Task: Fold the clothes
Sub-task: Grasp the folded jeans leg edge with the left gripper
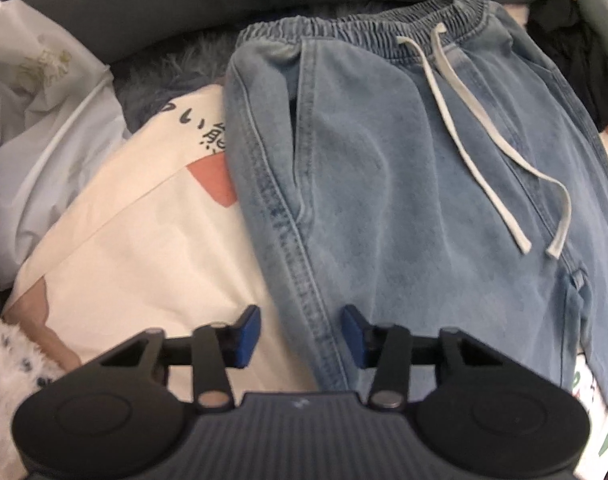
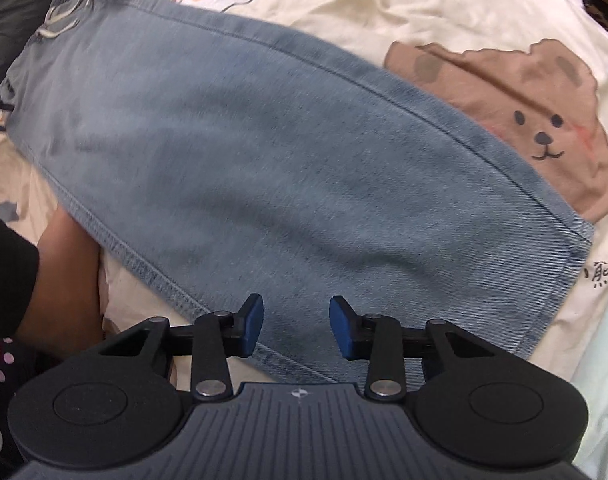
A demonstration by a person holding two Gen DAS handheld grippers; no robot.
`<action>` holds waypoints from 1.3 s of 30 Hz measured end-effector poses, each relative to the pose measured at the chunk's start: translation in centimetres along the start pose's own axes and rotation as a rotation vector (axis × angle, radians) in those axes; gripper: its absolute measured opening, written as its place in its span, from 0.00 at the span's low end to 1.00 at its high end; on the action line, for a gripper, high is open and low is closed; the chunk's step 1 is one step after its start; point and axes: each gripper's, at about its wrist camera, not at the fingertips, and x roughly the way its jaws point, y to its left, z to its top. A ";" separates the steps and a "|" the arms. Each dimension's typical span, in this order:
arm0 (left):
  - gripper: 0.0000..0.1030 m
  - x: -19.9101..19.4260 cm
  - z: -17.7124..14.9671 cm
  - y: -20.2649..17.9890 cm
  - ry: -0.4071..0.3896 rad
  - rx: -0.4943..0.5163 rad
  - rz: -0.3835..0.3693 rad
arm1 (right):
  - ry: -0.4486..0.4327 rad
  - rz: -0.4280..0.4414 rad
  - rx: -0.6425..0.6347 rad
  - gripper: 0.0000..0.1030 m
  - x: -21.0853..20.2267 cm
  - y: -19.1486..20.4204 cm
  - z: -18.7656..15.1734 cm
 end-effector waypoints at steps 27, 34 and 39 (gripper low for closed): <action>0.20 -1.2 -0.9 -1.0 0.005 -0.037 0.079 | 0.126 -0.093 -0.434 0.27 3.1 6.3 -2.5; 0.20 -1.8 -1.0 -1.6 0.007 -0.038 0.092 | 0.116 -0.074 -0.345 0.15 1.4 4.6 -2.3; 0.27 -1.8 -1.3 -2.4 0.019 -0.031 0.096 | 0.142 -0.101 -0.359 0.24 2.9 5.1 -3.3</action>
